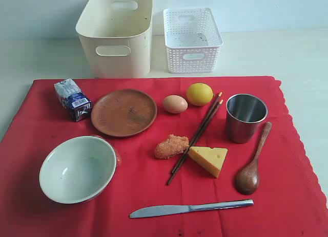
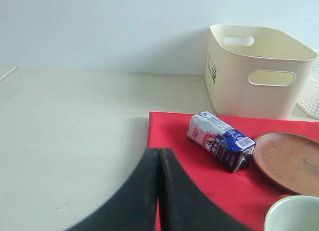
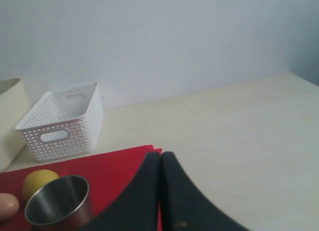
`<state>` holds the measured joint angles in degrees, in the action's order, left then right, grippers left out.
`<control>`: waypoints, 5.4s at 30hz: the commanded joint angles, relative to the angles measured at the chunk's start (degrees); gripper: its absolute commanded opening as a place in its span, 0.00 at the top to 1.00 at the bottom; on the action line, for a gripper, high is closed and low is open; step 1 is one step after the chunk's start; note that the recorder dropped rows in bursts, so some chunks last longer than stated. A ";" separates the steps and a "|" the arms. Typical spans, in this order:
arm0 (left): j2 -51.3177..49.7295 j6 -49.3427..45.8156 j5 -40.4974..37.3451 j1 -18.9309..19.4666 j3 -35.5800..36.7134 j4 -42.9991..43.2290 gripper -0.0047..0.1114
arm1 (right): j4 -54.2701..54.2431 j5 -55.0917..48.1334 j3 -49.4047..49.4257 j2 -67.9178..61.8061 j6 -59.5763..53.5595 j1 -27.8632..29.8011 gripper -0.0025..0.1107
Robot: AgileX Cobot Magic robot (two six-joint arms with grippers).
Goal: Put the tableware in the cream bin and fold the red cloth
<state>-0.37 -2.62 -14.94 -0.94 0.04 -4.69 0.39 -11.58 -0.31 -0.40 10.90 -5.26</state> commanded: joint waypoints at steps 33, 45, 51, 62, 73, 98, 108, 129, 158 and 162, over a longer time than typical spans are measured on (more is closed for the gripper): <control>0.37 -0.17 0.20 0.20 -0.04 -0.50 0.94 | -0.01 0.20 0.31 0.40 -0.42 -0.11 0.98; 0.37 -0.17 0.20 0.20 -0.04 -0.50 0.94 | -0.01 0.20 0.31 0.40 -0.42 -0.11 0.98; 0.37 -0.17 0.20 0.20 -0.04 -0.50 0.94 | -0.01 0.20 0.31 0.40 -0.42 -0.11 0.98; 0.37 -0.17 0.20 0.20 -0.04 -0.50 0.94 | -1.46 3.53 0.31 0.40 -0.29 -0.11 0.98; 0.37 -0.17 0.20 0.20 -0.04 -0.50 0.94 | -12.07 8.53 -0.51 0.40 -0.39 -0.11 0.98; 0.37 -0.17 0.20 0.20 -0.04 -0.50 0.94 | -12.47 4.79 -14.58 -46.41 -0.91 -0.50 0.98; 0.37 -0.17 0.20 0.20 -0.04 -0.50 0.94 | -12.35 4.77 -19.91 -53.01 -7.02 -17.23 0.98; 0.37 -0.17 0.20 0.20 -0.04 -0.50 0.94 | -12.25 1.17 -37.38 -80.65 -27.81 -39.21 0.51; 0.37 -0.17 0.20 0.20 -0.04 -0.50 0.94 | -11.98 11.24 -44.78 -105.76 -35.48 -44.37 0.33; 0.37 -0.17 0.20 0.20 -0.04 -0.50 0.94 | -11.98 11.58 -44.78 -106.00 -35.48 -44.37 0.37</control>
<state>-0.37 -2.62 -15.04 -0.94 0.04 -4.69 -11.90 -0.99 -44.72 -106.18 -24.16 -49.40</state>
